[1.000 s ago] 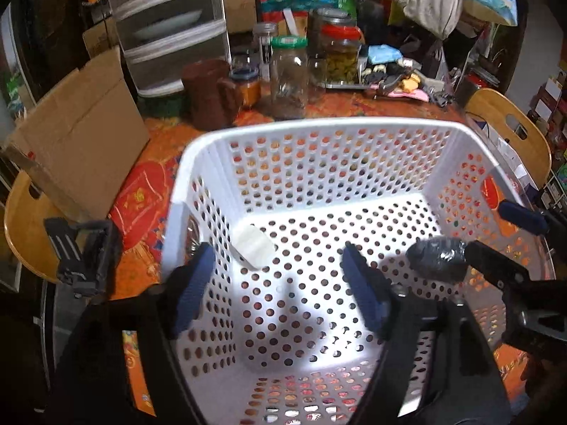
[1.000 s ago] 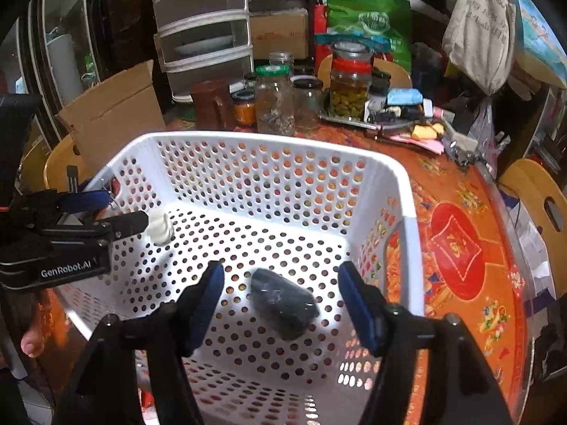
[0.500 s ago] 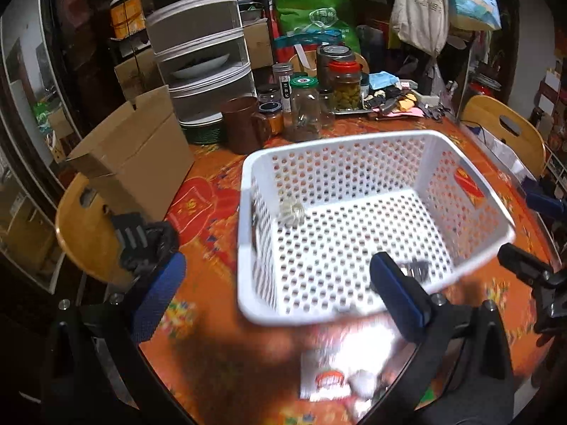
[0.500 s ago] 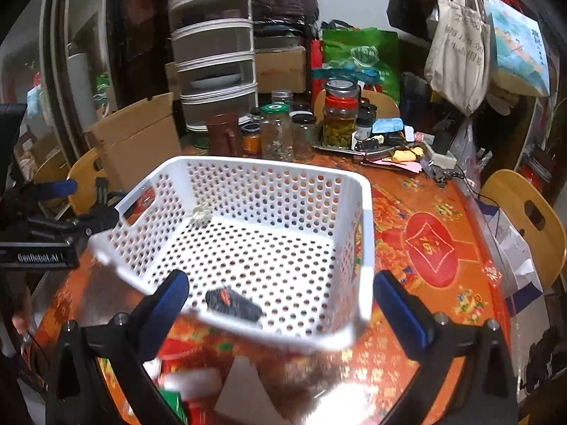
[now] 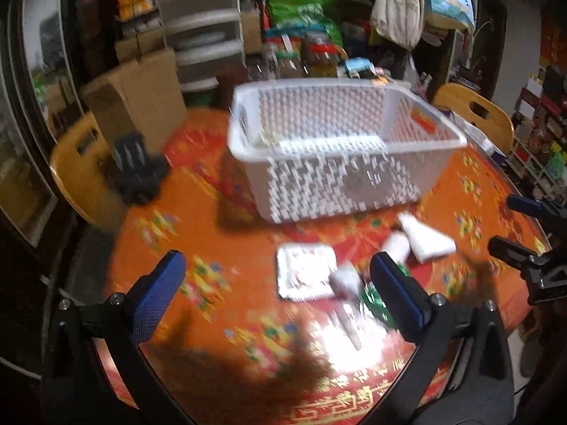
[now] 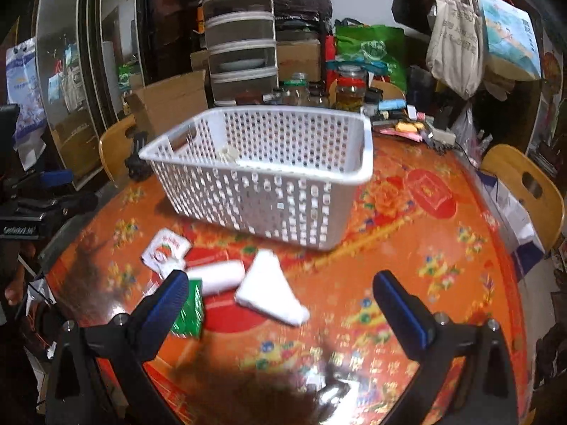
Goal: Organize soft objects
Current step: 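Grasp the tomato-print packet with the left tool while the right tool grasps the white folded cloth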
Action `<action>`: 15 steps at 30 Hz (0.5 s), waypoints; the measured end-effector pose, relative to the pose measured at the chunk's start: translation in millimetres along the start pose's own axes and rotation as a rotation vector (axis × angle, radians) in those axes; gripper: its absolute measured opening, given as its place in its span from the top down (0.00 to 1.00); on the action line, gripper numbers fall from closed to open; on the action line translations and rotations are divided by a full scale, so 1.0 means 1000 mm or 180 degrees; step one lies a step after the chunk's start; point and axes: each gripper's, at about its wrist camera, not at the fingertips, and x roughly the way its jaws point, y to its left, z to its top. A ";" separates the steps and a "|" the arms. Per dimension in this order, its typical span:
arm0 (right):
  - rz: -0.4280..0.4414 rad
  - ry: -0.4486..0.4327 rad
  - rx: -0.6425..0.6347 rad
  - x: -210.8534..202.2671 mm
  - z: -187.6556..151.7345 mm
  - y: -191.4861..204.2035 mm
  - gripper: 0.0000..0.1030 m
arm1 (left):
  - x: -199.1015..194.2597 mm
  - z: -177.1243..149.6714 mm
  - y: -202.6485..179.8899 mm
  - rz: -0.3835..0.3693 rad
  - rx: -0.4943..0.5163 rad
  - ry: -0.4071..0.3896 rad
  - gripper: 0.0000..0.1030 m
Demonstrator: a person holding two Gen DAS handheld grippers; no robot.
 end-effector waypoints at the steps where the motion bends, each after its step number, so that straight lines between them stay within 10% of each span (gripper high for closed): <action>1: 0.0035 0.0023 0.0011 0.005 -0.004 -0.001 0.00 | 0.009 -0.005 0.000 -0.0026 -0.0011 0.0062 0.00; 15: 0.0043 0.0314 0.0071 0.061 -0.018 -0.012 0.12 | 0.119 -0.007 0.013 -0.0150 -0.0307 0.0589 0.14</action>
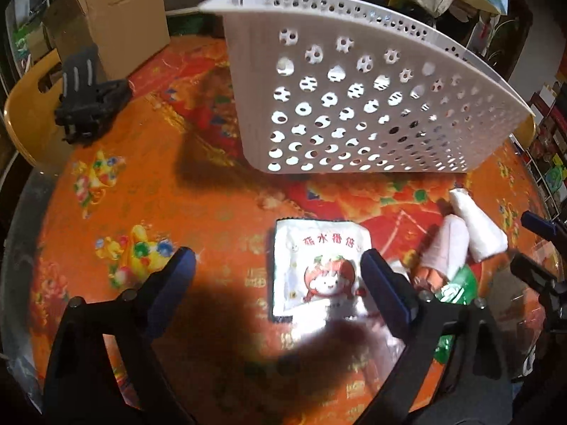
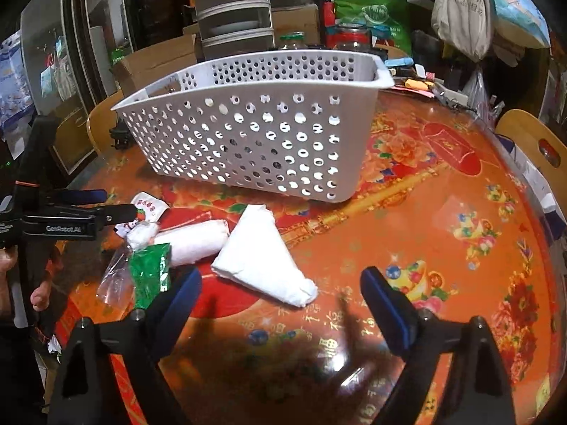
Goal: Organize soft objects
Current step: 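Grasp the tomato-print packet with the left tool while the right tool grasps the white folded cloth, then lift the packet with the left tool over the basket while the right tool carries the cloth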
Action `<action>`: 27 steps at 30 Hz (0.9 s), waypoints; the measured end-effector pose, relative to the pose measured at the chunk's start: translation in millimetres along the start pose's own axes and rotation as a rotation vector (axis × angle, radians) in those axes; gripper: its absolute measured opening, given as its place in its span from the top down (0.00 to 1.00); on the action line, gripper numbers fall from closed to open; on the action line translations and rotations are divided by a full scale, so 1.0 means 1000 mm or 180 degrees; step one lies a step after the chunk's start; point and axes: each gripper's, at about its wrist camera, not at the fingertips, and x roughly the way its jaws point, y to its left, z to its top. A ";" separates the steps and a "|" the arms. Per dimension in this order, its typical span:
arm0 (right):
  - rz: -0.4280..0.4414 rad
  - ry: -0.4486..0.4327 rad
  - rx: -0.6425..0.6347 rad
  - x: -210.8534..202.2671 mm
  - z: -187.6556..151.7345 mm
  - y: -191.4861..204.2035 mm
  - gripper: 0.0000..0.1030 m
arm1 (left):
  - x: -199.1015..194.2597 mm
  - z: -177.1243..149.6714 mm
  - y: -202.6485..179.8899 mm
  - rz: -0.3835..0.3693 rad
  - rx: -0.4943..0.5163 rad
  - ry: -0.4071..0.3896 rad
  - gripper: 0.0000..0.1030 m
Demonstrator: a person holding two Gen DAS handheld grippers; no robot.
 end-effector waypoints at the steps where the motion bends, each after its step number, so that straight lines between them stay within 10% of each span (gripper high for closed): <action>1: 0.0009 0.0019 -0.0018 0.003 0.001 0.001 0.12 | 0.003 0.001 -0.001 -0.0029 -0.0008 0.0026 0.17; 12: 0.0048 0.0172 -0.0135 0.028 0.004 0.011 0.14 | 0.007 0.006 -0.019 -0.0034 0.0125 -0.0023 0.63; 27: 0.0037 0.0148 -0.0187 0.027 -0.005 0.018 0.70 | -0.020 0.004 -0.007 -0.0362 -0.0028 -0.0256 0.91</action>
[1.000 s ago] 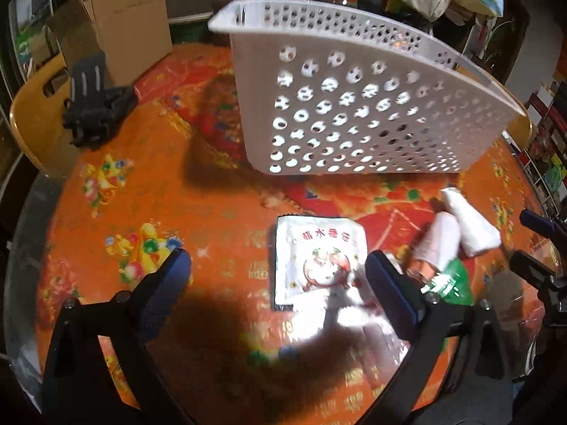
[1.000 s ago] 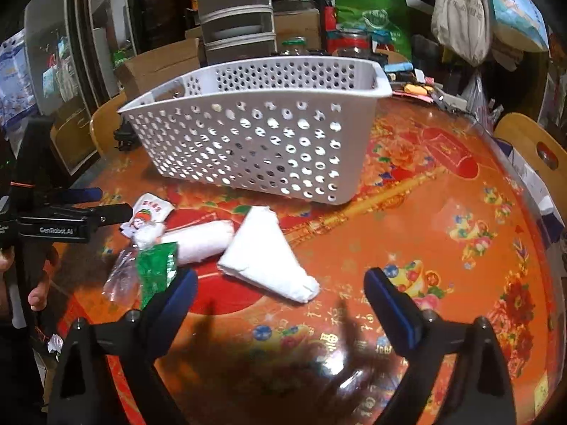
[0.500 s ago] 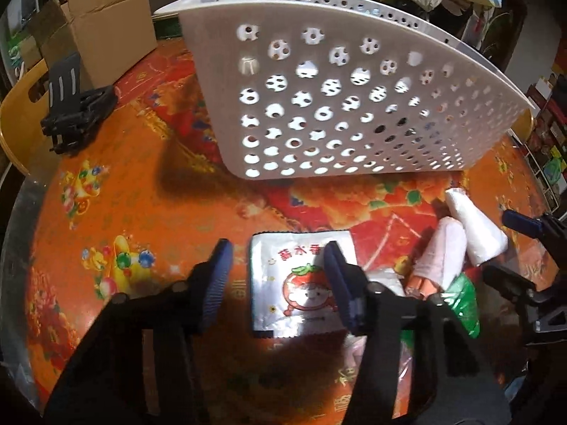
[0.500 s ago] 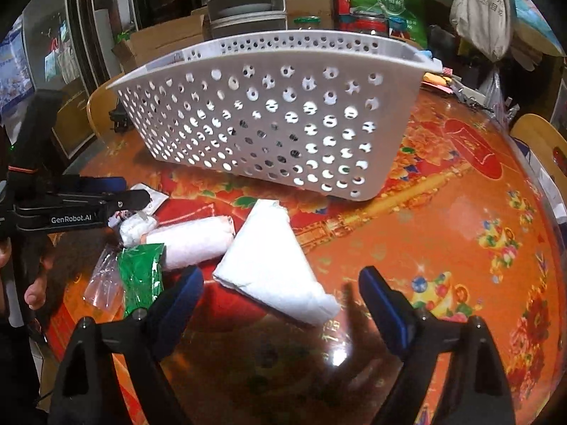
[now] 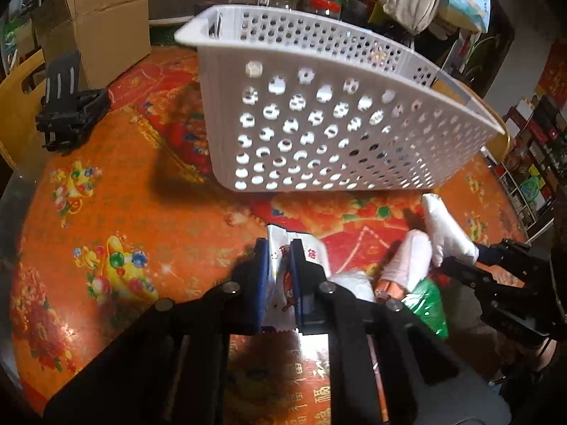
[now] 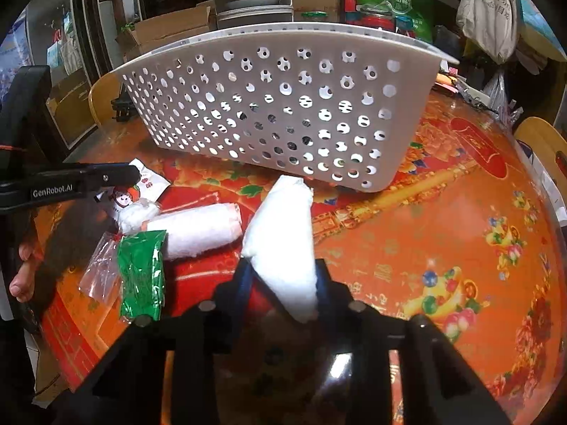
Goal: Organize soft objects
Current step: 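Lift the packet with the left tool over the basket while the right tool carries the cloth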
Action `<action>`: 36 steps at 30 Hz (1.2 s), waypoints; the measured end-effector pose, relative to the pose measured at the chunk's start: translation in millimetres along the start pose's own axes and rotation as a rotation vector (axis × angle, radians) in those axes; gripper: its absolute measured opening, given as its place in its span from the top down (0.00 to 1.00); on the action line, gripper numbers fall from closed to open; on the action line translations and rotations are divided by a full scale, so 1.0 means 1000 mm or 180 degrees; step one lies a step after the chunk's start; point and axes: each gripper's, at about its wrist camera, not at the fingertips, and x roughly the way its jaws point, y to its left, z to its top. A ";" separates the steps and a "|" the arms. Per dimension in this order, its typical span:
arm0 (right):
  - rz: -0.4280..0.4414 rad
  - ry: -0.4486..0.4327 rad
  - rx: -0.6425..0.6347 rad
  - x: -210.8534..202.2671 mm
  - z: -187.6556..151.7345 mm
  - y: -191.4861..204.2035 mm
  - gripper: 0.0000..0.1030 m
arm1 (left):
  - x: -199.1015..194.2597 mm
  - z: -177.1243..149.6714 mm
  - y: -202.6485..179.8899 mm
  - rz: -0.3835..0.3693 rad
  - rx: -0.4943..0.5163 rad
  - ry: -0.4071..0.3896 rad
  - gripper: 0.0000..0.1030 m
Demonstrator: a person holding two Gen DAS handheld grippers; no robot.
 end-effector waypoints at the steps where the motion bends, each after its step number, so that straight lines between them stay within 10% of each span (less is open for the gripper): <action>1: 0.0007 -0.0017 0.0003 -0.002 0.000 0.000 0.71 | -0.002 0.000 0.000 0.0001 -0.0001 -0.0018 0.91; 36: 0.0055 -0.0657 -0.0146 -0.108 0.030 0.016 0.77 | -0.141 0.011 -0.027 -0.0005 0.0295 -0.0747 0.95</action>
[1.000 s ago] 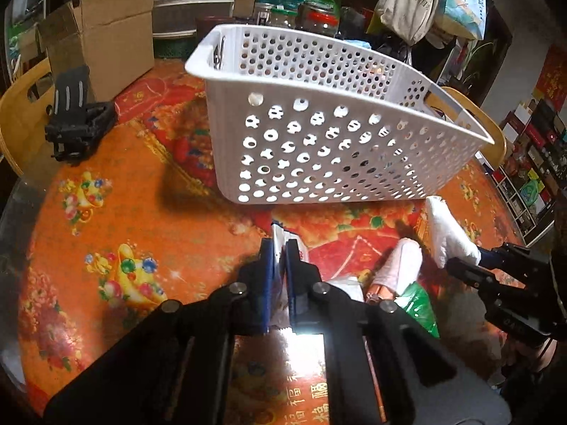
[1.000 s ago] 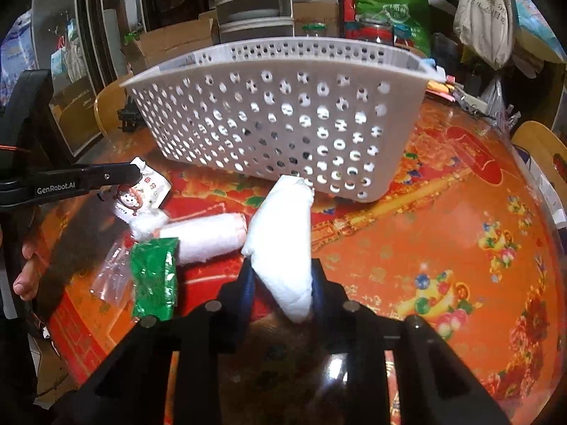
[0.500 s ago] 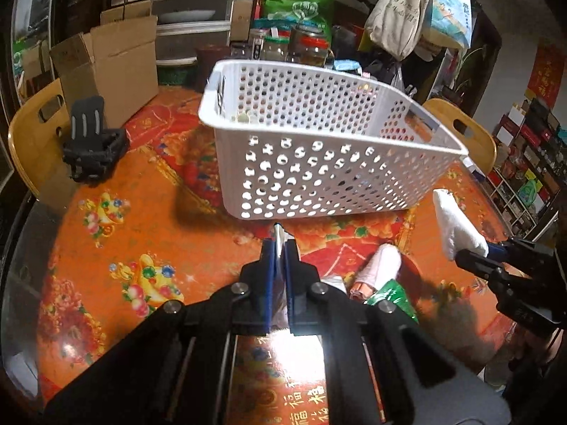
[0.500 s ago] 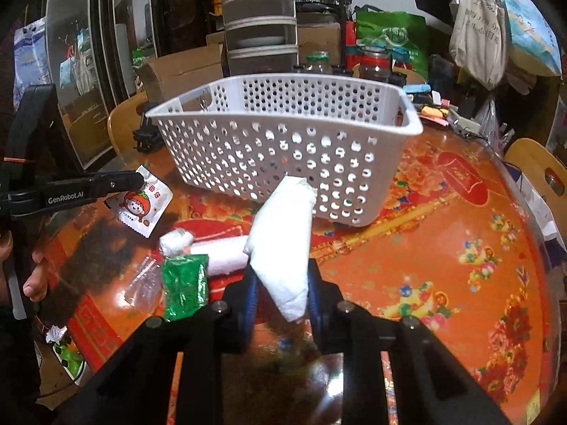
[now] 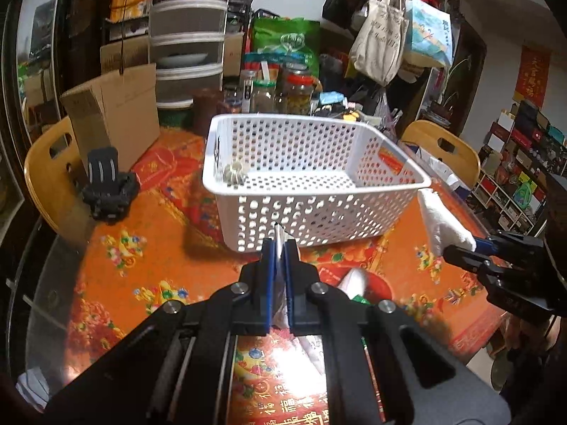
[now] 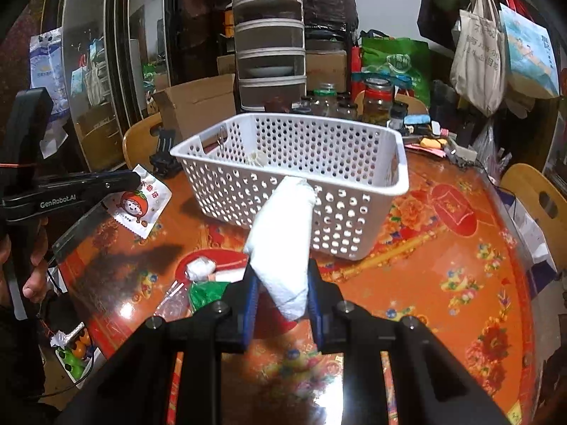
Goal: Organize soft objects
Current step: 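Lift the packet with the left tool over the basket while the right tool carries the cloth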
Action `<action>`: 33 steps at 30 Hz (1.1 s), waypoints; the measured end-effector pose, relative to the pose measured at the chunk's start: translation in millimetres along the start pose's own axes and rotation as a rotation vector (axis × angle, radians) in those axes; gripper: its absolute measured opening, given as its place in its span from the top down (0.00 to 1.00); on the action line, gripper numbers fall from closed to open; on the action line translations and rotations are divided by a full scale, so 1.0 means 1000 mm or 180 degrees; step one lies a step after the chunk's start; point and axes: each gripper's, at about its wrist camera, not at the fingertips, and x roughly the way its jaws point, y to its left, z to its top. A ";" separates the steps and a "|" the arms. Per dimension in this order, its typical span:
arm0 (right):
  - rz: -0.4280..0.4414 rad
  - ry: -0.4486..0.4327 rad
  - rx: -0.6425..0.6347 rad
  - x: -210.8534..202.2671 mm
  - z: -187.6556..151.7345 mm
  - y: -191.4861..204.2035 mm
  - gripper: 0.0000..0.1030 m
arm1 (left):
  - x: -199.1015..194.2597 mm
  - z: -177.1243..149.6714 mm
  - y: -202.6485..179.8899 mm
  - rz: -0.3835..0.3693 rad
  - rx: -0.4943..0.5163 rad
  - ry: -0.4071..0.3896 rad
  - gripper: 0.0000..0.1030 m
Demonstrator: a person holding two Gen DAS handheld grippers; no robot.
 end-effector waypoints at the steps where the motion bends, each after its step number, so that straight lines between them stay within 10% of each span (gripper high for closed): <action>1: -0.0021 -0.0016 -0.0012 -0.002 0.003 0.000 0.77 | -0.003 0.003 -0.002 0.0004 0.0019 -0.0020 0.95; 20: -0.0215 -0.0059 -0.0131 0.001 0.093 -0.016 0.77 | -0.013 0.119 -0.025 0.0053 0.0075 -0.0179 0.95; 33: -0.0214 0.0627 0.0043 0.109 0.116 -0.053 0.77 | 0.126 0.159 -0.009 0.0400 0.0002 0.0436 0.95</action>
